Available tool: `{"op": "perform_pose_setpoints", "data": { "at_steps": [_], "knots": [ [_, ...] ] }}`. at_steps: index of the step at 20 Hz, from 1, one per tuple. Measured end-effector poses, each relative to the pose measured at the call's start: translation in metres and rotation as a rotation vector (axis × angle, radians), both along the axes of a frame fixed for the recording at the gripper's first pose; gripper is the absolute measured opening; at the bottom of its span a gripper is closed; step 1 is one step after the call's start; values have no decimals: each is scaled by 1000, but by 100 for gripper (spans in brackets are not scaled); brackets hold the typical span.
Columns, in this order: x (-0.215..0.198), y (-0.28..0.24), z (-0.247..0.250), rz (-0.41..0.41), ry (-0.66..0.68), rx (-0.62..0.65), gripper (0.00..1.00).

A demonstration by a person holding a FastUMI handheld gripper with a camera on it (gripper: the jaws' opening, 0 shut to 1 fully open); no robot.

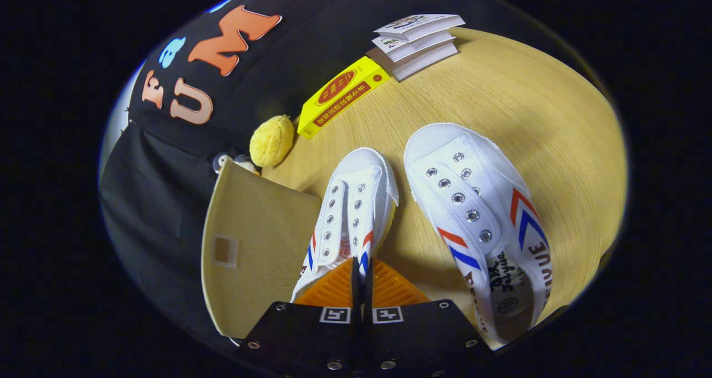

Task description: Open the storage box then place both shoes into the box .Put the left shoe in first, then the right shoe, with the right side of both shoes facing outward in a uniform manner.

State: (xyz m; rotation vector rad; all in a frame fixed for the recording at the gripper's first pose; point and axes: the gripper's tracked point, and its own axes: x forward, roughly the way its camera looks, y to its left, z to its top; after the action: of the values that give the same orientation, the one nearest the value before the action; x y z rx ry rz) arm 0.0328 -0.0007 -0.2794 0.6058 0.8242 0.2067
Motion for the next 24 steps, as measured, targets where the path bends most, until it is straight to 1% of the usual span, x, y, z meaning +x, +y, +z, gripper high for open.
{"op": "perform_pose_setpoints", "data": {
  "at_steps": [3, 8, 11, 14, 17, 19, 24],
  "knots": [
    [1, 7, 36, 6, -49, 36, 0],
    [-3, 17, 114, 35, -146, -5, 0],
    [-10, 40, 157, 69, -210, -17, 0],
    [-16, 78, 184, 112, -238, -26, 0],
    [-23, 125, 179, 156, -230, -46, 0],
    [-26, 156, 162, 182, -198, -25, 0],
    [-28, 211, 111, 201, -130, -29, 0]
  ]
}}
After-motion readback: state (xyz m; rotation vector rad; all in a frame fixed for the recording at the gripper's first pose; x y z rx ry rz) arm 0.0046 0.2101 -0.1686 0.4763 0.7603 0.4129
